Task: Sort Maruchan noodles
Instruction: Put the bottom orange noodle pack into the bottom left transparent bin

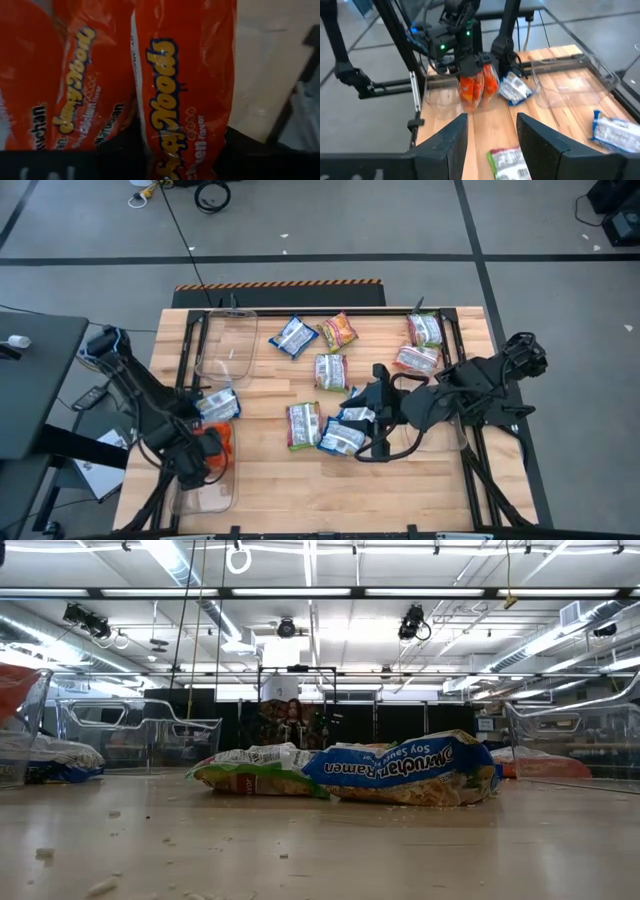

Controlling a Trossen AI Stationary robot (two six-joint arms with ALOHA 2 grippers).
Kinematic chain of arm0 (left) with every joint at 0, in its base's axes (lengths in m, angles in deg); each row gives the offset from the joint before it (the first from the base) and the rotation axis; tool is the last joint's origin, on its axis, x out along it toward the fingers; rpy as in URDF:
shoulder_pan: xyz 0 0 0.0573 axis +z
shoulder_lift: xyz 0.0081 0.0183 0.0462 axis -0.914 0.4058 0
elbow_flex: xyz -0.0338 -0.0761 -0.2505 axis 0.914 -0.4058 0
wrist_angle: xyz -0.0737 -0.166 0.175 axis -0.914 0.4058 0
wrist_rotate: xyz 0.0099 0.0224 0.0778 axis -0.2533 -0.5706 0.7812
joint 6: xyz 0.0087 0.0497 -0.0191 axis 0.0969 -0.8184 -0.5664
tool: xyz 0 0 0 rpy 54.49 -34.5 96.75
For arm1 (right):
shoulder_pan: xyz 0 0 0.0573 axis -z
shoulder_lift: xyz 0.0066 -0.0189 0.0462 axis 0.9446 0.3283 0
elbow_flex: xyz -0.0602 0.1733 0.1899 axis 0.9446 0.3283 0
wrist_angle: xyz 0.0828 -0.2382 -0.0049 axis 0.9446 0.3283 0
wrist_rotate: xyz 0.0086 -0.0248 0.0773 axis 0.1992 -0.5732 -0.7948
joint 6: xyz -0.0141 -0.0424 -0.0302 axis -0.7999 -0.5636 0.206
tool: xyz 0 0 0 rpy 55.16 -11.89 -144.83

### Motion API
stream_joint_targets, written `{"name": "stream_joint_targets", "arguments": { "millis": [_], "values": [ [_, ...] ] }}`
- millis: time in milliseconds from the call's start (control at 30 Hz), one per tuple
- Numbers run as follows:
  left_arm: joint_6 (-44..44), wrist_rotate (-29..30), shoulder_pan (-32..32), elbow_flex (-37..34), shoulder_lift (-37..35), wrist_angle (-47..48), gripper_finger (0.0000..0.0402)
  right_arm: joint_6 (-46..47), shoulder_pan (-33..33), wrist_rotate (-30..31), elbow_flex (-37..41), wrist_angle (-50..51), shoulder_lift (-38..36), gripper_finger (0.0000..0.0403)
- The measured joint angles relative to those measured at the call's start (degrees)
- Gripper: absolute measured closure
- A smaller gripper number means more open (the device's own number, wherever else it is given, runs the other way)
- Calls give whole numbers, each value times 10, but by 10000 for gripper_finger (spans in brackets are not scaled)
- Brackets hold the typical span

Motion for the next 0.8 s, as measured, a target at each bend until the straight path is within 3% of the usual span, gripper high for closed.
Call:
{"name": "stream_joint_targets", "arguments": {
  "millis": [167,433,800],
  "values": [
    [0,-6,13,-22,0,-3,182,65,0,0,0,106,0,224],
    [5,-4,25,-31,0,-8,170,145,14,-12,0,290,0,224],
    [19,-10,25,-32,0,-33,168,128,27,-37,0,289,0,224]
  ]
}}
